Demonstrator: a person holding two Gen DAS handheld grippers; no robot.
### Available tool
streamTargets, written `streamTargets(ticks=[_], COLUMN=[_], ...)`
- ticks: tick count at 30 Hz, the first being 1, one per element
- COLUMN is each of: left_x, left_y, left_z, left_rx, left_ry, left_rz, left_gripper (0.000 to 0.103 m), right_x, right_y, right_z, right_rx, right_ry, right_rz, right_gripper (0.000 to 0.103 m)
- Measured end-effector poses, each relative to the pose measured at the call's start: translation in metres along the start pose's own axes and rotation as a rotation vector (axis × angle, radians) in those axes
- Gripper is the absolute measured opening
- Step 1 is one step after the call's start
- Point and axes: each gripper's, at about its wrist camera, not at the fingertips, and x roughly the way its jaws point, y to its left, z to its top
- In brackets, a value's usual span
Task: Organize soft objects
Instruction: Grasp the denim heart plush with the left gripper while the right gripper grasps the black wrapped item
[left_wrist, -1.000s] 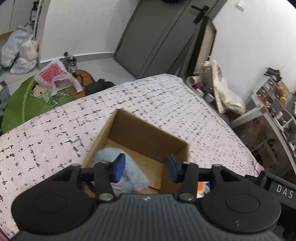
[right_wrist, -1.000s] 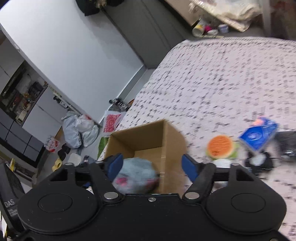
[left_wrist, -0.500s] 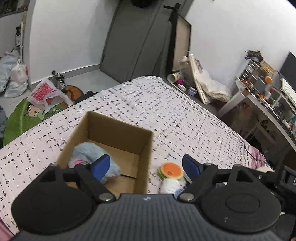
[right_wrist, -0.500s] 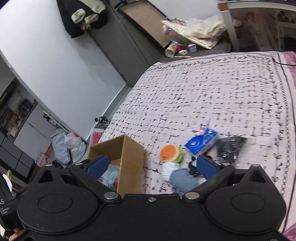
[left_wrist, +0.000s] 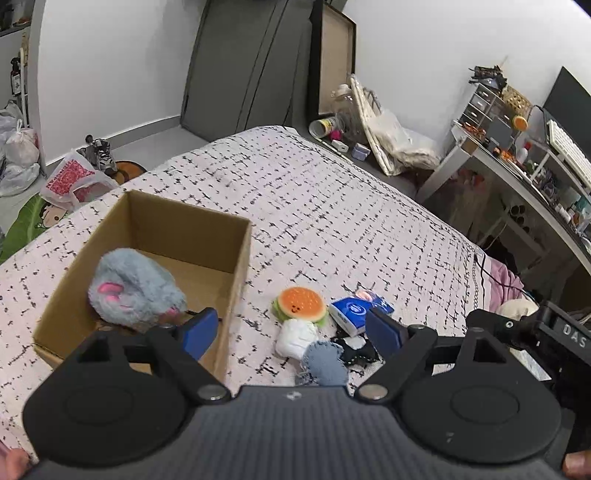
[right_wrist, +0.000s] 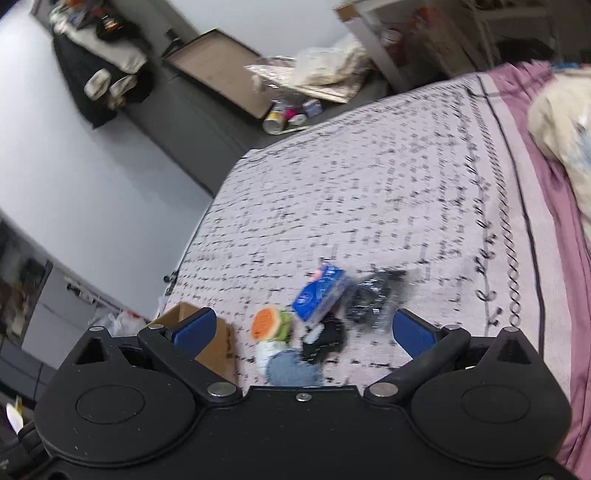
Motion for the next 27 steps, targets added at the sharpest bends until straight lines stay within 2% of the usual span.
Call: streamTargets(ticks=[5, 10, 15, 21, 27], left_x=[0.011, 0.029, 0.054, 0.084, 0.106], left_y=[-0.011, -0.023, -0.037, -0.051, -0.052], left_z=[-0.006, -0.011, -0.017, -0.029, -0.036], left_rx=[0.014, 0.035, 0.03, 0.053, -0.044], left_ry=[0.013, 0.031, 0.081, 0.142, 0.21], left_rz=[0.008, 0.034, 0.061, 0.102, 0.18], left_gripper=[0.086, 0.086, 0.086, 0.085, 0.08], right_x=[0.011, 0.023, 0.041, 0.059, 0.08], right_y=[-0.022, -0.037, -0.05, -0.063, -0.066], right_z=[-0.001, -0.004, -0.001, 0.007, 0.006], right_rx=[0.066, 0.14, 0.164, 0.2, 0.177], right_ry=[0.041, 0.073, 0.096, 0.093, 0.116], right_rz=[-0.035, 0.012, 0.027, 0.042, 0.004], right_gripper=[0.103, 0.1, 0.084, 0.077, 0.076])
